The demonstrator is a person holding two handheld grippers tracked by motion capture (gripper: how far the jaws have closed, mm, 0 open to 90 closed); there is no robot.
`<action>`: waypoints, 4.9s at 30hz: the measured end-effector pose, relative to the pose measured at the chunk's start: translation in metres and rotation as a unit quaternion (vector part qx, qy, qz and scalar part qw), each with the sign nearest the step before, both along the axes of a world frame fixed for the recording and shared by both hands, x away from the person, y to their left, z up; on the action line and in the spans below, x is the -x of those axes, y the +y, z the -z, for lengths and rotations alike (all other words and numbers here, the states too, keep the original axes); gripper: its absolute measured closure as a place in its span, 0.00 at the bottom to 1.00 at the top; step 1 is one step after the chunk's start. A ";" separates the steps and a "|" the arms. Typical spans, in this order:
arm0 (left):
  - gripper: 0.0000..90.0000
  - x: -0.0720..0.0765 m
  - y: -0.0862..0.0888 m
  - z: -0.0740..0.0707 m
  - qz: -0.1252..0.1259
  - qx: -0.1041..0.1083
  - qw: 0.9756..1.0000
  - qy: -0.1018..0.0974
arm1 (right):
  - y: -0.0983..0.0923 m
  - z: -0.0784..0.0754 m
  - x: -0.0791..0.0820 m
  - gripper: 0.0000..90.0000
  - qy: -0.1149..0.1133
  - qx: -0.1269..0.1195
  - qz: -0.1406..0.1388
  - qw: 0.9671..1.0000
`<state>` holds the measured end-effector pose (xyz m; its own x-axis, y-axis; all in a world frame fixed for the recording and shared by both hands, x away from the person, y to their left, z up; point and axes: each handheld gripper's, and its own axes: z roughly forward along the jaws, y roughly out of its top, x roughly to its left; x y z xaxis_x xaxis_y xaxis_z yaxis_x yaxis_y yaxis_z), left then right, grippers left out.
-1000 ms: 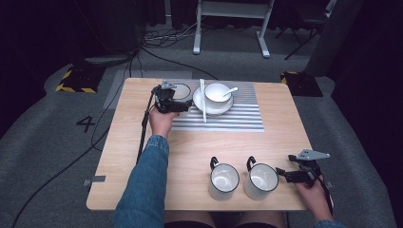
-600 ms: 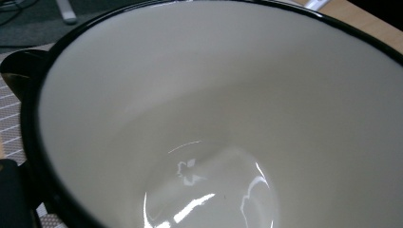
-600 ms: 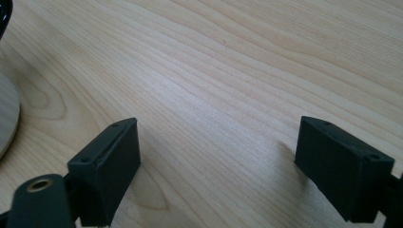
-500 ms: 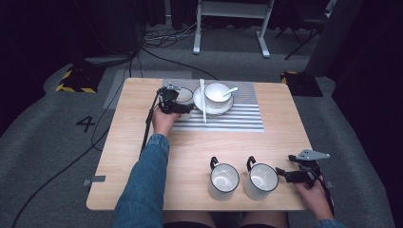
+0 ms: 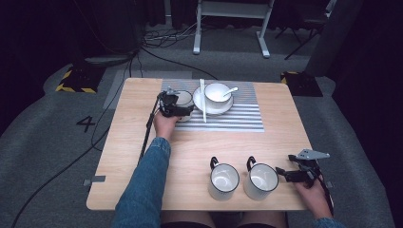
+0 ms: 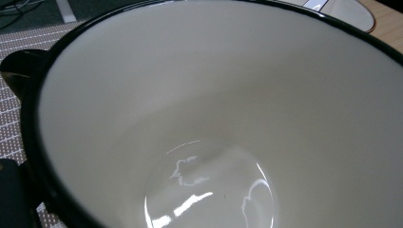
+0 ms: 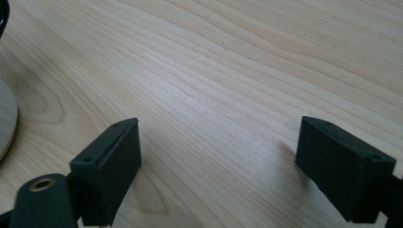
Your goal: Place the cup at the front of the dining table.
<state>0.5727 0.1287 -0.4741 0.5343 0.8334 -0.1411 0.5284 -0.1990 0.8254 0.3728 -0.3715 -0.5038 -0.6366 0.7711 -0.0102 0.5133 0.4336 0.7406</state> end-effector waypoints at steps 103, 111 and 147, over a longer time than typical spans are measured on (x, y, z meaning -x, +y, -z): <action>0.02 0.257 0.134 -0.078 0.072 -0.007 0.997 -0.021 | 0.001 0.000 0.002 0.17 -0.008 0.009 0.003 1.000; 0.02 0.272 0.138 -0.064 0.053 -0.028 0.998 0.006 | 0.002 0.000 0.002 0.17 -0.006 0.007 0.001 1.000; 0.03 0.276 0.143 0.015 -0.008 -0.148 0.975 0.168 | 0.002 0.000 0.002 0.17 -0.003 0.005 0.001 1.000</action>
